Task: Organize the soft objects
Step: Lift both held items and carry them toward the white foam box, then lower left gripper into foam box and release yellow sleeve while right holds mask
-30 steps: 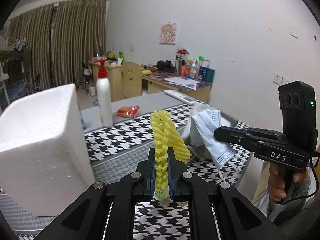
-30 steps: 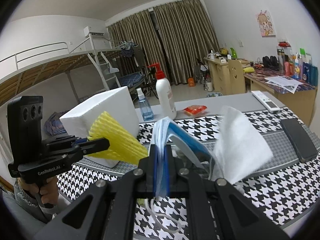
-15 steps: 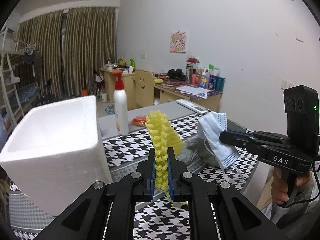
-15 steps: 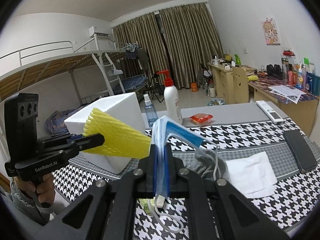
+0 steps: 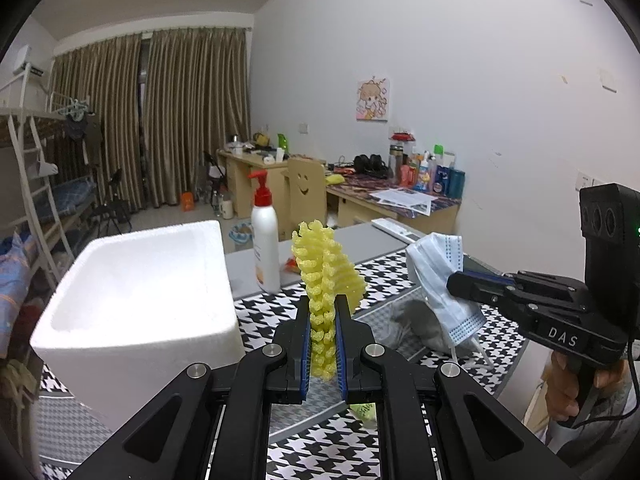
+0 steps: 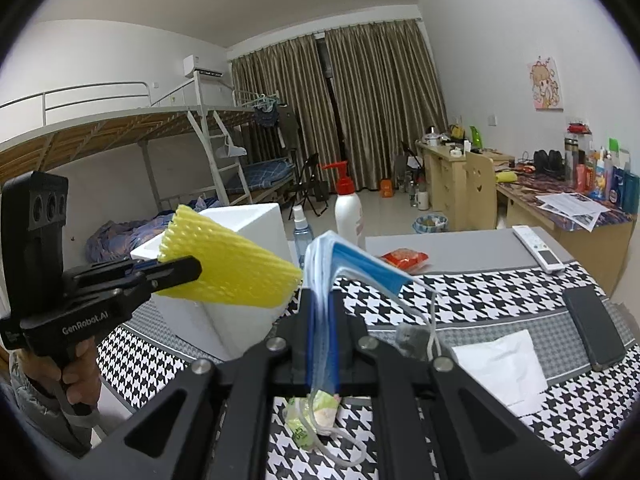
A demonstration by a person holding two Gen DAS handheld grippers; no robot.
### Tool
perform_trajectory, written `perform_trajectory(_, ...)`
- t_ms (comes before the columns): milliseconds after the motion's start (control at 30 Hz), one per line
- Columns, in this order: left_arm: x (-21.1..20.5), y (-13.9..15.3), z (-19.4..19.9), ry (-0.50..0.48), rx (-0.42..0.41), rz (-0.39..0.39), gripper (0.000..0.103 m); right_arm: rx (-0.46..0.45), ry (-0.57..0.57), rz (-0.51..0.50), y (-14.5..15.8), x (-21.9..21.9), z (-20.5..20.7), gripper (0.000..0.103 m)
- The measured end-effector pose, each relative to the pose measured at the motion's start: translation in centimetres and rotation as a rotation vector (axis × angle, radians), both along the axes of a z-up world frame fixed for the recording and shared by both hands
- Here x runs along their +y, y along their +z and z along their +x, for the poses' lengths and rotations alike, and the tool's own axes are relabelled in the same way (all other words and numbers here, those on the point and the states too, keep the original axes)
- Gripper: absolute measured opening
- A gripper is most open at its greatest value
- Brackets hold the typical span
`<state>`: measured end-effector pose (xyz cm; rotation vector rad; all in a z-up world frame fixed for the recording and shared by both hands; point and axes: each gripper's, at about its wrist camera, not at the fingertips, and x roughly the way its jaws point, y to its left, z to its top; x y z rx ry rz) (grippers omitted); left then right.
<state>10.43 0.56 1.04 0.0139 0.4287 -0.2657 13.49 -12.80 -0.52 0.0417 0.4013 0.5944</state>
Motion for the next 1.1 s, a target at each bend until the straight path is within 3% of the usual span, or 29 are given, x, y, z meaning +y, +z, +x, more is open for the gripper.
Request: perform_trajectory(1100, 2.8, 4.4, 0.6, 0.126, -0.096, 0.008, 0.011, -0.062, 0.055, 0.007, 3.4, 3.3, 1.4, 0.01)
